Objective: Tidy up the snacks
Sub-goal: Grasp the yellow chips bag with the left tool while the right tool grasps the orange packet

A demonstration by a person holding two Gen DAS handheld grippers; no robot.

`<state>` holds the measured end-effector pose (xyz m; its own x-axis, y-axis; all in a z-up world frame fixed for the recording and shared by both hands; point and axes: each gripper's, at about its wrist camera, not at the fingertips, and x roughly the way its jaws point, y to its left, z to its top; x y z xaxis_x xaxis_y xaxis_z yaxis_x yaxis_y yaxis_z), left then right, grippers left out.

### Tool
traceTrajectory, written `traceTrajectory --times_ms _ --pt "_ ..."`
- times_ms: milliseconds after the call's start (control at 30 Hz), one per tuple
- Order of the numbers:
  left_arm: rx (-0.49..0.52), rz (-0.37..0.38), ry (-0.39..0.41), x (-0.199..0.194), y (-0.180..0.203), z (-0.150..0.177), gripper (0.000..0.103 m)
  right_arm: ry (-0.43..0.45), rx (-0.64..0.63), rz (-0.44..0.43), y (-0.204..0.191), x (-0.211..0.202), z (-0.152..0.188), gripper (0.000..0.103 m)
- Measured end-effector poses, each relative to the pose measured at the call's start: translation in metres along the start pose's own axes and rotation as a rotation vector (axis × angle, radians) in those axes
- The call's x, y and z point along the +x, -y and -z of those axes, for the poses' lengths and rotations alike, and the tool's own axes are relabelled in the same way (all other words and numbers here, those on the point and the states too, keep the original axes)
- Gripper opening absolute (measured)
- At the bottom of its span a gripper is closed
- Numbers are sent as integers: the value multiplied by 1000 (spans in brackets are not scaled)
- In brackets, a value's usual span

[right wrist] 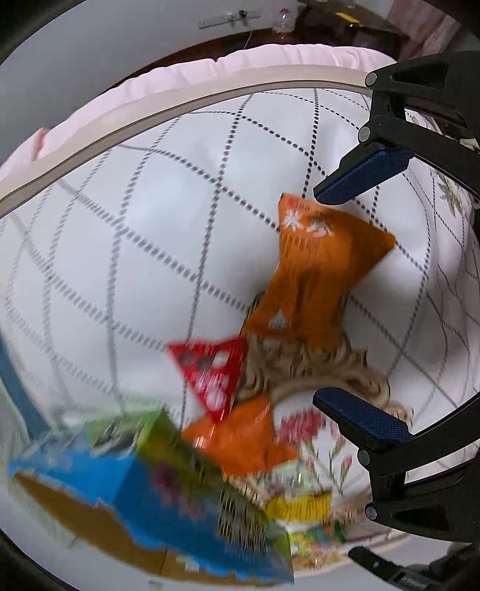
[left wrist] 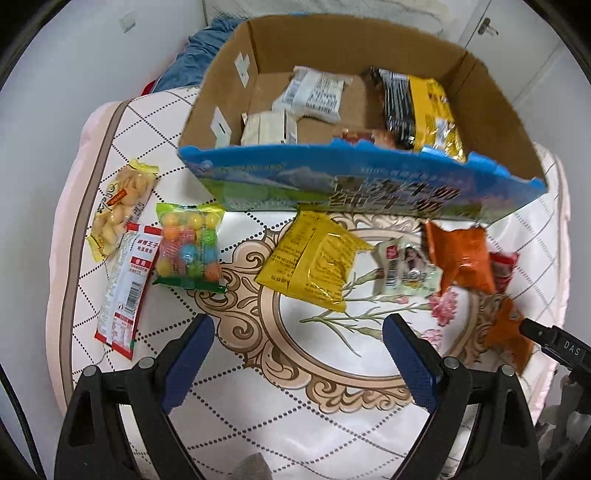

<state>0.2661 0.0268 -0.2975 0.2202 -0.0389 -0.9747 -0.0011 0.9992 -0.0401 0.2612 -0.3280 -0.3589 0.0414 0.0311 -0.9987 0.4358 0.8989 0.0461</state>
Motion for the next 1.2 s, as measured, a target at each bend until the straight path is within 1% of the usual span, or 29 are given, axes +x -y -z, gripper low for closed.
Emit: traceTrajectory --times_ms 133,300,333,367,400,500,567,633,667,700,767,800,867,1000,1067,1200 --pt "18 -20 -29 19 4 -7 93 -45 33 -3 8 22 -1 101" --pt "39 -34 -74 45 9 -22 93 -68 37 -13 3 40 0 100" --pt "47 -40 -82 50 10 -25 93 -59 25 2 0 41 0 99" --pt "55 -49 -88 55 11 -29 93 -49 11 13 -3 41 0 95" --pt "65 -54 -93 60 13 -32 93 -43 4 22 -5 43 -1 93" --pt "98 -68 -119 76 18 -42 93 -34 -25 28 -13 44 -2 87" --pt "120 -58 -160 91 23 -48 93 -29 -44 22 -18 43 -3 84" --pt "146 -57 -181 102 28 -52 93 -28 -53 10 -21 42 -2 84" --pt "150 -47 -175 105 29 -53 88 -29 -58 3 -22 42 -2 83" --pt "148 -46 -165 105 28 -54 81 -29 -61 -2 -22 42 -2 83" --pt "145 -37 -167 104 28 -54 63 -29 -68 -15 -25 41 0 81" --pt "142 -28 -166 102 28 -53 61 -29 -70 -22 -24 40 2 81" --pt "153 -38 -145 93 28 -48 57 -34 -71 -41 -24 41 5 80" --pt "124 -11 -143 75 22 -26 55 -47 -85 -87 -24 38 18 78" --pt "113 9 -136 60 19 -10 55 -51 -107 -115 -29 35 30 78" --pt "100 25 -130 31 13 26 55 -72 -169 -169 -43 26 52 78"
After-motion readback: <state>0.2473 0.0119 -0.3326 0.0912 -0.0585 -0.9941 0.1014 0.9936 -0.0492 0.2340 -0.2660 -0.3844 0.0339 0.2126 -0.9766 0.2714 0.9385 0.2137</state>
